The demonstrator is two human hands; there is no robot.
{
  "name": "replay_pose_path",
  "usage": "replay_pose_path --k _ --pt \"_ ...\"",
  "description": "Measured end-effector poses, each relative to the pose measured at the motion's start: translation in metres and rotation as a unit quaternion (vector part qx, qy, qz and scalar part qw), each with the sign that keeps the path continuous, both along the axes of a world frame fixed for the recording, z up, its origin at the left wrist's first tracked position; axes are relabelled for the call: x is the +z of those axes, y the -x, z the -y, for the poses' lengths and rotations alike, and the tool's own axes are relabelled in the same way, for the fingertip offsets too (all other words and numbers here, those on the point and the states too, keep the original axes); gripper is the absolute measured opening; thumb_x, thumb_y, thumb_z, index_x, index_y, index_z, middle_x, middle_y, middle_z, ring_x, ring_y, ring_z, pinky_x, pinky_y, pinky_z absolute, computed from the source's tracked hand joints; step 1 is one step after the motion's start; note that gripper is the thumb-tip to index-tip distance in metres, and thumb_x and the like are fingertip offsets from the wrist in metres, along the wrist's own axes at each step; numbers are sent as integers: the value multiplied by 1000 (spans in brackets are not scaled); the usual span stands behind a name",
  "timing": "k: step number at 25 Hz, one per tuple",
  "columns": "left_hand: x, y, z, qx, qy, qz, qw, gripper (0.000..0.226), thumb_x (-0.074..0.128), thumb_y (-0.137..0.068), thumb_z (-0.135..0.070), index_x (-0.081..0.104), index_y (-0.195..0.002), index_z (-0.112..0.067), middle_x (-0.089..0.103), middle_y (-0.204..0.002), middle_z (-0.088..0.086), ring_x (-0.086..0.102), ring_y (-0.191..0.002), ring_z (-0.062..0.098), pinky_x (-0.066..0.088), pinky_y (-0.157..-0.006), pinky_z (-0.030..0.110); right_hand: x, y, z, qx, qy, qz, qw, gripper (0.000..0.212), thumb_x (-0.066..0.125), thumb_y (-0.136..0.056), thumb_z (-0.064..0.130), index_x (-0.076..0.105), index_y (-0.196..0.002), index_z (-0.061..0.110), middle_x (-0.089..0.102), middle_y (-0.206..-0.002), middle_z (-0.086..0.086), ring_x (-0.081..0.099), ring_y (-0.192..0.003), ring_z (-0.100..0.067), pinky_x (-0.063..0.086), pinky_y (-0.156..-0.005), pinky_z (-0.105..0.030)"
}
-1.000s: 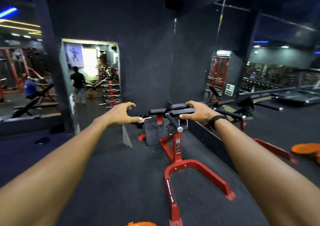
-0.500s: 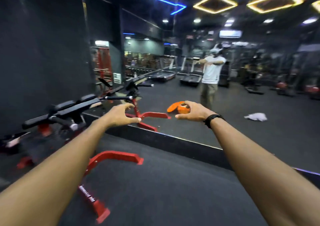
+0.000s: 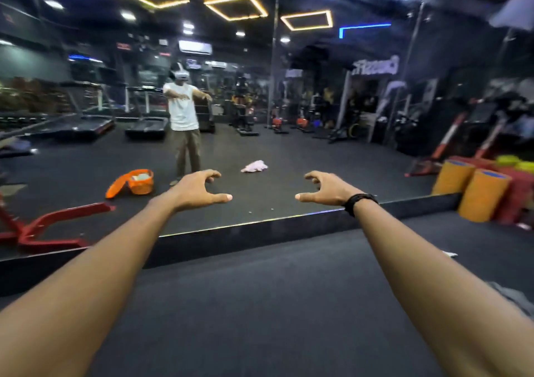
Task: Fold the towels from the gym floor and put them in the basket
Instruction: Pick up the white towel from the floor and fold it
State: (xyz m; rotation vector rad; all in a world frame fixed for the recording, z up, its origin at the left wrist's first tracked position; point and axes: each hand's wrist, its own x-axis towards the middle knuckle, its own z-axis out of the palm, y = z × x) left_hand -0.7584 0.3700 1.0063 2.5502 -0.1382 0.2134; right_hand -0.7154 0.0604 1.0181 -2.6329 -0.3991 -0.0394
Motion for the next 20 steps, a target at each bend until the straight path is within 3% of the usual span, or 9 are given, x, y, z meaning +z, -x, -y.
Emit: replay_pose_path --k 9,15,20 --pt "-23 -66 286 -203 -8 -27 979 75 74 -75 -50 45 -137 -22 51 -139 6 48 -128 20 35 -106 32 -20 56 279 -198 3 -20 980 74 71 -80 45 41 -139 12 46 -143 -6 44 -131 -21 34 -105 -29" --pt "-24 -103 412 -291 -14 -26 956 76 74 -77 -48 43 -140 -20 50 -140 5 47 -129 19 34 -105 29 -24 68 388 -286 -9 -22 958 78 72 -77 49 41 -139 16 46 -144 -4 43 -132 -19 37 -107 -33" --pt "-31 -164 474 -325 -7 -34 945 75 74 -75 -49 45 -139 -22 52 -138 3 49 -126 18 35 -98 25 -28 33 451 -333 -1 -31 942 79 72 -77 51 40 -140 16 44 -145 -8 43 -132 -20 35 -106 -32"
